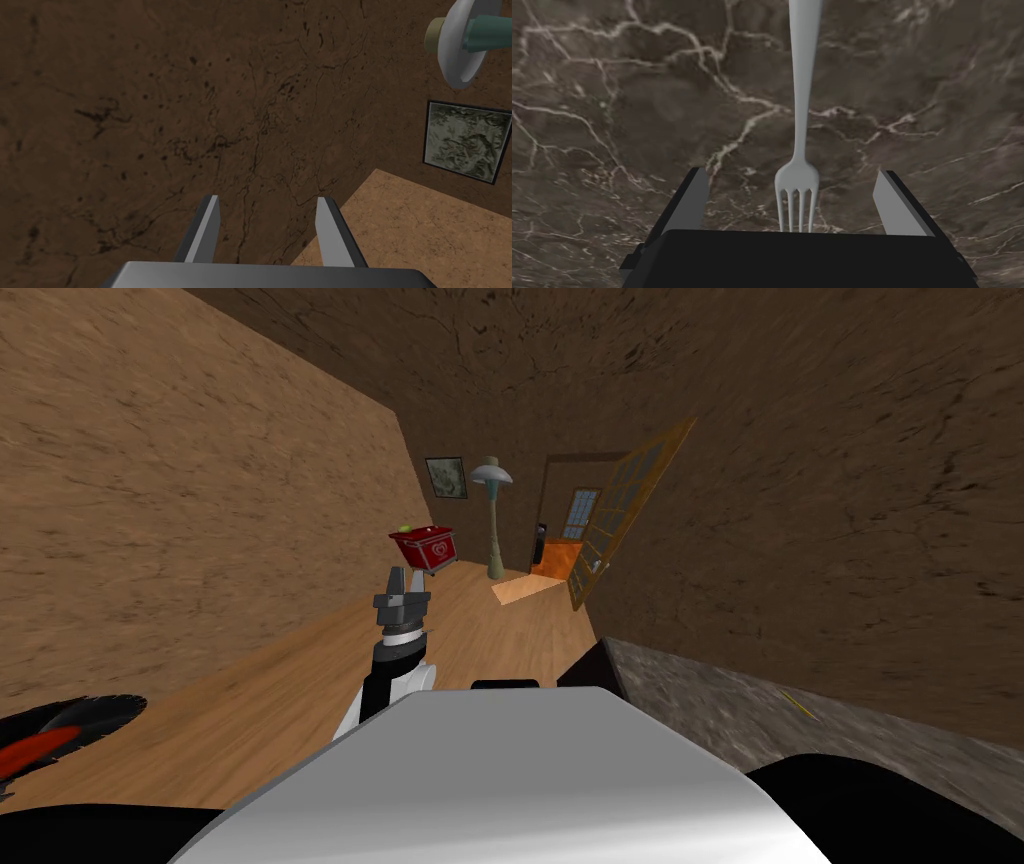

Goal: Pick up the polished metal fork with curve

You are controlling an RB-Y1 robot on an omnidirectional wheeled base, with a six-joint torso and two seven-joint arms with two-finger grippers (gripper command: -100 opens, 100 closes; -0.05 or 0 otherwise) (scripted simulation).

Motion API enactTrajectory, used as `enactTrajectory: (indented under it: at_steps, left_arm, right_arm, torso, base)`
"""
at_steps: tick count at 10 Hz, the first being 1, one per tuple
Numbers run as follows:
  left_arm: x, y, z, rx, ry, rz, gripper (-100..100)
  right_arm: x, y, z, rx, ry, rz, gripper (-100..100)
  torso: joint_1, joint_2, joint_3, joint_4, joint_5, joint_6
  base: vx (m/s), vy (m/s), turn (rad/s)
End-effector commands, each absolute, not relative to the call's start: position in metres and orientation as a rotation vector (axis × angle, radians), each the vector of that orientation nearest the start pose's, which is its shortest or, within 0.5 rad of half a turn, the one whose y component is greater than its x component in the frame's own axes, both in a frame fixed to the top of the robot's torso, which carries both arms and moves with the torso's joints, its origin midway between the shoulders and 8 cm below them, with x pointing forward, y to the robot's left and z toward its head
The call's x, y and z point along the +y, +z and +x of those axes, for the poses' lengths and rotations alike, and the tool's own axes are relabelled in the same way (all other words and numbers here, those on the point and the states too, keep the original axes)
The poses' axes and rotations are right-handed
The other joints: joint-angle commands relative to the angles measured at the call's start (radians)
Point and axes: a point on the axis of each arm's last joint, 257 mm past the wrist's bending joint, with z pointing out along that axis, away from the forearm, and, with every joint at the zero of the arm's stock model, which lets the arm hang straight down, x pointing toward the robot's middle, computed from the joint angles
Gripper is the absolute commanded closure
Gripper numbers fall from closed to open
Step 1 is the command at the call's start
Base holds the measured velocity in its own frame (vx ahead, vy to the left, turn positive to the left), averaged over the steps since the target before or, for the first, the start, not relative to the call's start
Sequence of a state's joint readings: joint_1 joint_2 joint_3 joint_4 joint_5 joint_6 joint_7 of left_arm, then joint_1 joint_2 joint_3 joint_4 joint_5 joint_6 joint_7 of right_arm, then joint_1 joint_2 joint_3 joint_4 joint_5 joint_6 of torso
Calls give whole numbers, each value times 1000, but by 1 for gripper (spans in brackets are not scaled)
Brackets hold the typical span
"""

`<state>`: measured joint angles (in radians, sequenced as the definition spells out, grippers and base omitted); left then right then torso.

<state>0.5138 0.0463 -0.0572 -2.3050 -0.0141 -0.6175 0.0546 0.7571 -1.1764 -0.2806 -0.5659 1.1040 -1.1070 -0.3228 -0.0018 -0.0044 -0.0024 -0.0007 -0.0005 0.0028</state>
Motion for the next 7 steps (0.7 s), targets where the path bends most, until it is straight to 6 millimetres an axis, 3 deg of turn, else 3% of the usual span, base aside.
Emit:
enactTrajectory:
  at_steps: [1,2,4,5,6,7]
  left_arm:
    - [251,50,320,557,-1432,-539,0]
    - [251,50,320,557,-1431,-539,0]
    - [251,50,319,557,-1431,-539,0]
    - [251,50,319,557,-1431,-539,0]
    - [251,50,319,558,-1431,-539,0]
    - [251,50,319,558,-1431,-539,0]
  right_arm:
    - [-716,-337,-97,2952,-11,575,-100]
    - [-716,-337,-97,2952,-11,575,-100]
    - [-712,-335,-117,2989,1,627,-100]
    - [-714,-337,-112,2977,-7,615,-100]
    - [-714,-336,-113,2980,-3,616,0]
    - [-707,-351,-118,2973,-4,624,-100]
  torso:
    - [0,0,0,0,0,0]
    - [0,0,0,0,0,0]
    - [0,0,0,0,0,1]
    - [2,0,0,0,0,1]
    - [1,0,0,0,0,2]
    - [1,0,0,0,0,2]
  base:
    - [-9,-3,377]
    - [-3,-8,85]
    - [-5,13,140]
    - [-5,13,30]
    - [0,0,0]
    - [1,-4,31]
